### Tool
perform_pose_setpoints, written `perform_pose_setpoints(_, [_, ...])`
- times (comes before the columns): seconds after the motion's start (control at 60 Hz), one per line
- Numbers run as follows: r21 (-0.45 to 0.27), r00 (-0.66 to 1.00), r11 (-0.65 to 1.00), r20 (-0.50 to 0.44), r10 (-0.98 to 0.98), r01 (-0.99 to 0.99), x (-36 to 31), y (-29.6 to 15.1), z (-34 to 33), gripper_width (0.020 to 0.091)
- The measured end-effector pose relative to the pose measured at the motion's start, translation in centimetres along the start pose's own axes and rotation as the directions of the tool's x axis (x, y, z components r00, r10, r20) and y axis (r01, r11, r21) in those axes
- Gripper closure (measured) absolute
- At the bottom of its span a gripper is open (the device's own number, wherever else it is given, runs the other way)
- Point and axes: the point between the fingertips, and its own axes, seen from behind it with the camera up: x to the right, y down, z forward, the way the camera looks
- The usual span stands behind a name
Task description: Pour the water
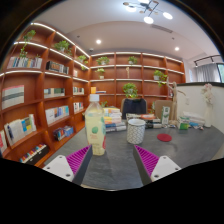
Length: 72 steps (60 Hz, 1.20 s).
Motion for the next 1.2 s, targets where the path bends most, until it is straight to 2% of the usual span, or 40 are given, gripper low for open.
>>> perform_pose_setpoints(0.167, [0.033,0.997,0.999,0.067,0.033,-0.036,-4.6,-1.4,5.1,0.0269])
perform_pose_setpoints(0.467, [0.049,0.998,0.998,0.053,0.024,-0.026,-6.1,-3.3,11.8,0.0271])
perform_pose_setpoints(0.533, [0.065,0.998,0.997,0.058,0.030,-0.034,-6.2,-3.9,12.6,0.0334])
perform_pose_setpoints(0.583, [0.082,0.999,0.996,0.047,0.026,-0.030,-6.0,-4.4,12.9,0.0433])
perform_pose_setpoints(0.633, [0.103,1.000,0.995,0.019,0.006,-0.008,-5.4,-5.0,13.1,0.0584])
perform_pose_setpoints(0.683, [0.091,0.999,0.995,0.008,-0.035,0.034,-5.5,-4.6,13.3,0.0628])
perform_pose_setpoints(0.867, [0.097,1.000,0.995,0.016,-0.009,0.007,-5.1,-4.8,13.6,0.0709])
perform_pose_setpoints(1.1, [0.085,0.999,0.996,0.018,0.027,-0.028,-4.8,-4.6,13.3,0.0712])
perform_pose_setpoints(1.2, [0.051,0.982,0.981,0.017,0.186,-0.186,-3.7,-5.0,13.3,0.0712])
